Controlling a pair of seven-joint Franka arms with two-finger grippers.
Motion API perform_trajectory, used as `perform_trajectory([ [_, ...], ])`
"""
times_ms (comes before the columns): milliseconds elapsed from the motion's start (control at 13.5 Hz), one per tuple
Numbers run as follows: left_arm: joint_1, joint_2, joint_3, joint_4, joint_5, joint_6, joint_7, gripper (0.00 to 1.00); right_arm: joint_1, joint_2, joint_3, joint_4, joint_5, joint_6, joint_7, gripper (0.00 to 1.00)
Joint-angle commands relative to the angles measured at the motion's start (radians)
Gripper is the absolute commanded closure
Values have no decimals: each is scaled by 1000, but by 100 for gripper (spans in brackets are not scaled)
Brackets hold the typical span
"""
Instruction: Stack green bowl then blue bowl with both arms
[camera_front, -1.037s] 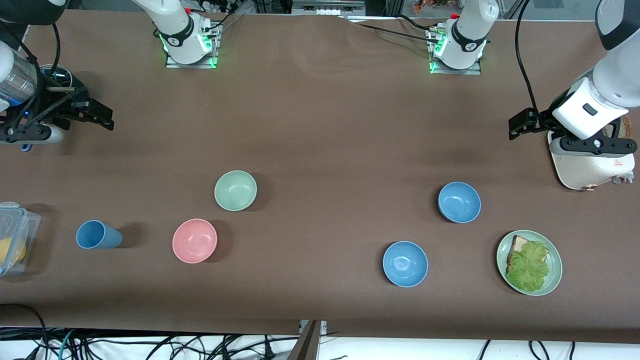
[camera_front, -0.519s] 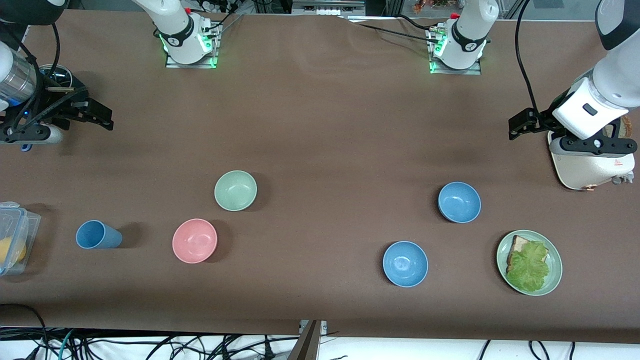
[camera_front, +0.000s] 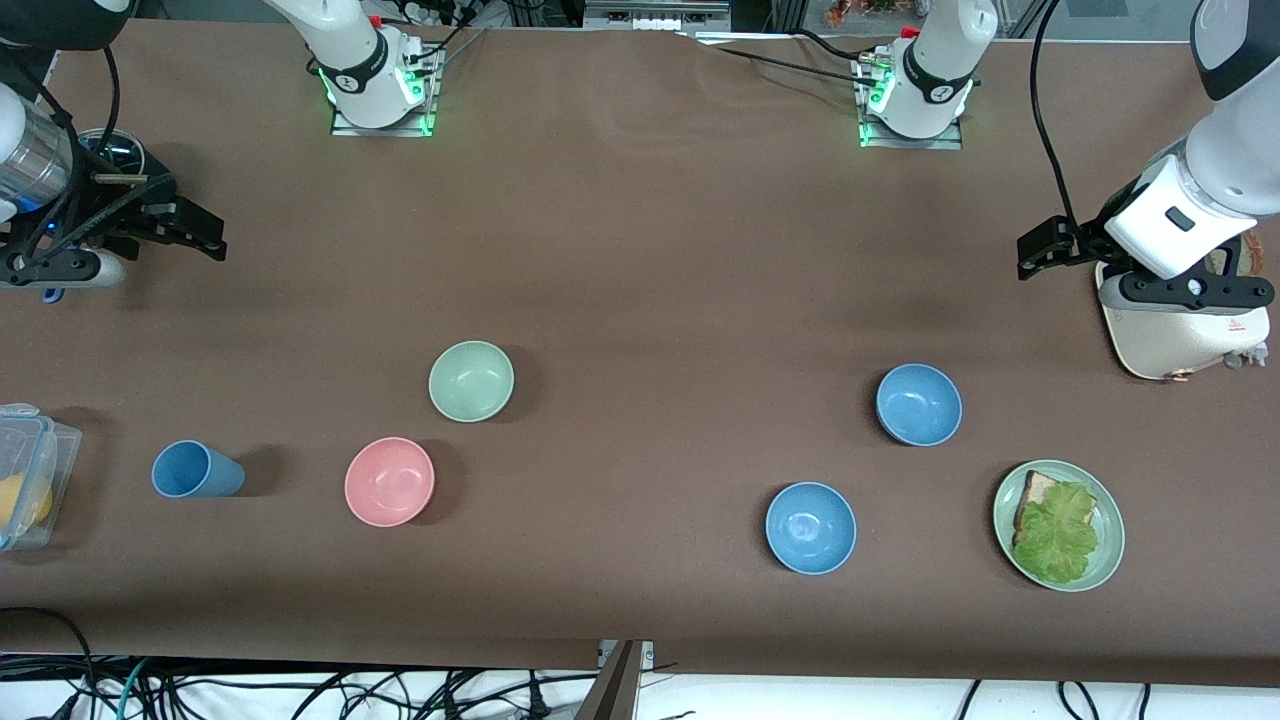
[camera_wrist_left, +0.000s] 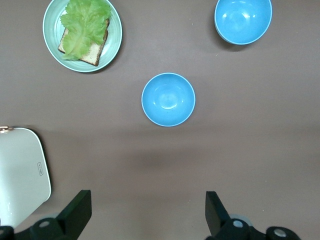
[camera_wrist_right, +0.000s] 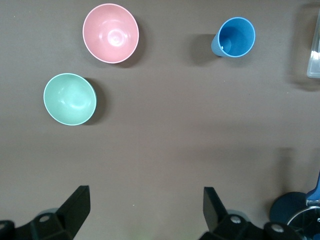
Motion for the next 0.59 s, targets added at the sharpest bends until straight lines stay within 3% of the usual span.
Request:
perform_trajectory([
  [0, 1, 15, 1, 32, -9, -15, -3, 0, -12, 8, 9, 25, -6, -2, 7, 0],
  [519, 1, 15, 1, 32, -10, -15, -3, 0, -12, 8, 9, 25, -3, 4, 6, 0],
])
